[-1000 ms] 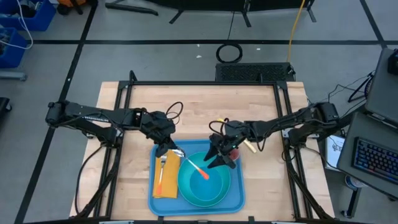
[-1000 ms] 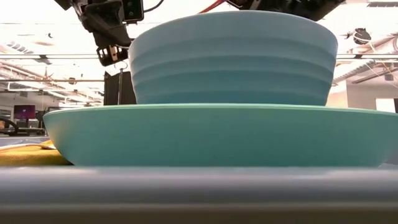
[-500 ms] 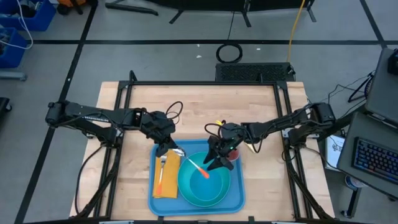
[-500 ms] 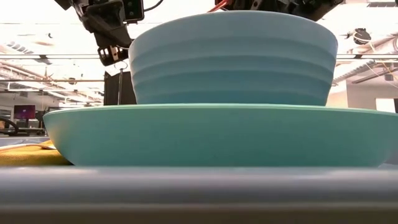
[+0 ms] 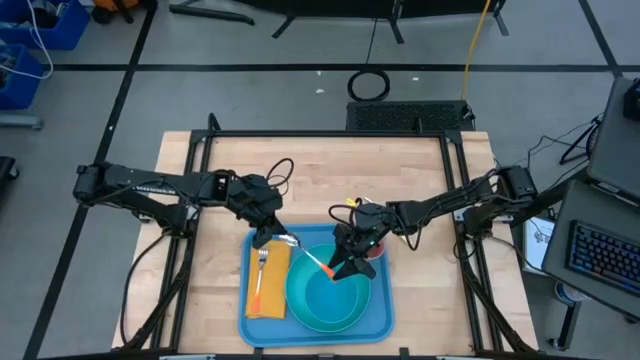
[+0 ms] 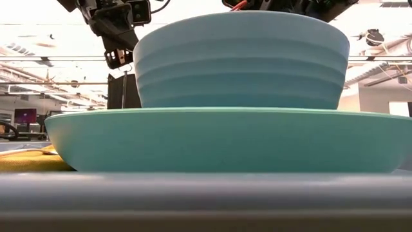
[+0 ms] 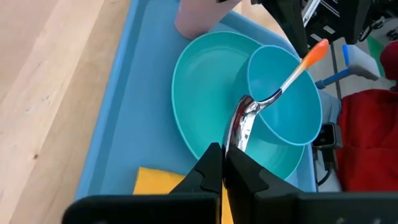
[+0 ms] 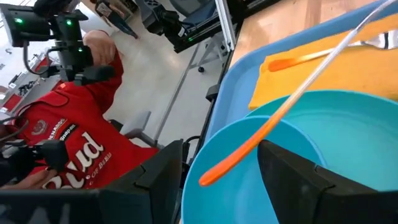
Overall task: Set up tray
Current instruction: Put the orange spoon on top of the yellow table napkin to the right of the orange fork
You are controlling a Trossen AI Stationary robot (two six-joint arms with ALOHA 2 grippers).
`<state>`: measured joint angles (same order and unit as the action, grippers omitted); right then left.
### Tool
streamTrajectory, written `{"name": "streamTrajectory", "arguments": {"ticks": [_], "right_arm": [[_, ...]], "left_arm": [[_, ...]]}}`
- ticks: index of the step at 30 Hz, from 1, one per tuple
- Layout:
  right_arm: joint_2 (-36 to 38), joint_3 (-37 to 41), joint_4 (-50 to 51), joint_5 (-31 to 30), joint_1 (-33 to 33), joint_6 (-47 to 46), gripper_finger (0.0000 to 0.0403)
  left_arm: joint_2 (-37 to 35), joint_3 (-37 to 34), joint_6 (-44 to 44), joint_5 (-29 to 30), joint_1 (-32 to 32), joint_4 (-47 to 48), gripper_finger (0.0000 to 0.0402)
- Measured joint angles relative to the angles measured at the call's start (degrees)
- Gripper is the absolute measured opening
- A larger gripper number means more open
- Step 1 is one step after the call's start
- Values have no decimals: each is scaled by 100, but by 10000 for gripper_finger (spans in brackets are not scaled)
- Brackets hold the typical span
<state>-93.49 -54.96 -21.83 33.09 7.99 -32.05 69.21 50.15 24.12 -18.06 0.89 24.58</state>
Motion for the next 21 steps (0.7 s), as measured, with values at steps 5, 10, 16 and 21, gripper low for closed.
{"name": "streamTrajectory", "arguments": {"ticks": [5,10,16,21], "right_arm": [[0,2,85,-23,-4,35,200],[0,4,152,-23,-4,17,200],[-24,4,140,-22,-7,34,170],[-42,5,144,-4,-7,71,132]], "left_arm": [[0,0,15,-5,0,-75,3],[0,0,-2,0,0,-79,3],[0,0,19,2,0,-92,3],[0,0,17,13,0,-90,3]]}}
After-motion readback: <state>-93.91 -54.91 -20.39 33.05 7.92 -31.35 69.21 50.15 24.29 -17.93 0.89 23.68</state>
